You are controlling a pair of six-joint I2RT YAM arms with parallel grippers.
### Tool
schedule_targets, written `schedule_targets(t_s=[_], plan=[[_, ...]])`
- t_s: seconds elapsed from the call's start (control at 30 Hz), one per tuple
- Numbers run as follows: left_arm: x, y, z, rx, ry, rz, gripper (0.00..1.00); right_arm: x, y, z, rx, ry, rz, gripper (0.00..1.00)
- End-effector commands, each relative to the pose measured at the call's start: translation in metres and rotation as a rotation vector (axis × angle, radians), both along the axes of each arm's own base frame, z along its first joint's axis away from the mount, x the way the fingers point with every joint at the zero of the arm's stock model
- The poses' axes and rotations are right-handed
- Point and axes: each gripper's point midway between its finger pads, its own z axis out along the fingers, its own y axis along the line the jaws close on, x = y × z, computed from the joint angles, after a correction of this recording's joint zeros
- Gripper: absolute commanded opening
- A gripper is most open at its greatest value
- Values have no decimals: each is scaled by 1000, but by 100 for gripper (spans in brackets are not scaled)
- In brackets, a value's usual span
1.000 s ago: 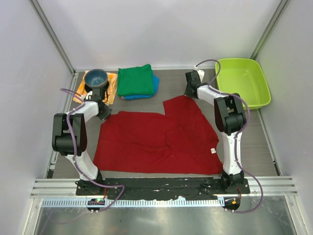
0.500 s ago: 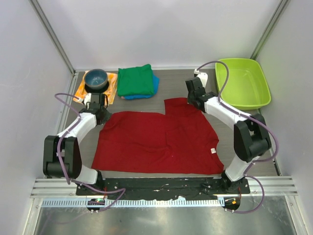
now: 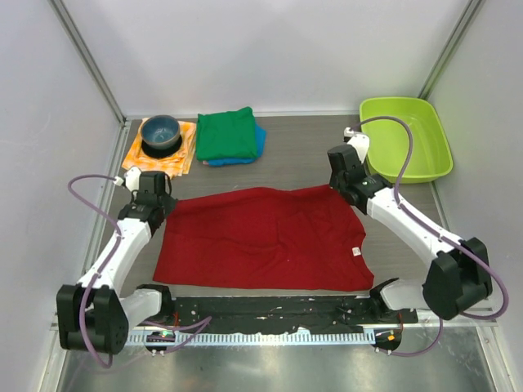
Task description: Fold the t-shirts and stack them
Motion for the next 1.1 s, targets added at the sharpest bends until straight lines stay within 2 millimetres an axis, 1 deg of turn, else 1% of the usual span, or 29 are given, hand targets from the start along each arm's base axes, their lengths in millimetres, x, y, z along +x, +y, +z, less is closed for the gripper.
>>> schedule_targets(t_s=[0.0, 0.03, 0.23, 0.3, 0.37, 0.4, 0.43, 0.5, 0.53, 0.57, 0.63, 0.73, 0.8, 0.87, 0.9, 0.93, 0.97, 1.0, 1.07], plan=[[-12, 2, 16, -3, -56, 13, 0, -21, -1, 15, -4, -39, -12, 1], [-15, 3, 22, -3, -75, 15, 0, -25, -1, 17, 3, -44, -12, 1], [-35, 2, 18, -7, -53, 4, 0, -56, 1, 29, 33, -61, 6, 1], [-44, 5, 16, 2, -40, 10, 0, -67, -4, 28, 34, -48, -7, 1], [-51, 8, 15, 11, -42, 21, 0, -76, -8, 34, 52, -64, -26, 1], [-53, 9, 14, 13, -43, 27, 0, -83, -12, 32, 46, -47, -30, 1], [-58, 10, 11, 17, -32, 33, 0, -87, -14, 37, 61, -60, -33, 1], [-60, 11, 10, 18, -41, 33, 0, -98, -18, 35, 74, -42, -43, 1], [-63, 11, 9, 19, -33, 31, 0, -103, -19, 38, 92, -48, -38, 1], [-64, 13, 9, 26, -38, 38, 0, -109, -22, 34, 91, -33, -44, 1], [-67, 14, 7, 30, -34, 44, 0, -119, -26, 33, 114, -26, -49, 1], [-68, 15, 6, 31, -37, 53, 0, -136, -28, 23, 148, 13, -52, 1], [-69, 14, 4, 28, -30, 49, 0, -146, -23, 13, 185, 55, -36, 1], [-69, 15, 3, 31, -28, 54, 0, -157, -23, 7, 192, 83, -25, 1], [-69, 14, 2, 27, -23, 50, 0, -160, -21, 8, 206, 85, -30, 1], [-69, 14, 1, 27, -23, 50, 0, -163, -18, 12, 216, 79, -18, 1], [-69, 15, 1, 29, -22, 51, 0, -169, -20, 11, 211, 95, -22, 1], [-70, 15, 0, 30, -19, 52, 0, -173, -17, 11, 214, 102, -14, 1], [-71, 16, 0, 34, -19, 55, 0, -182, -20, 8, 211, 121, -27, 1]])
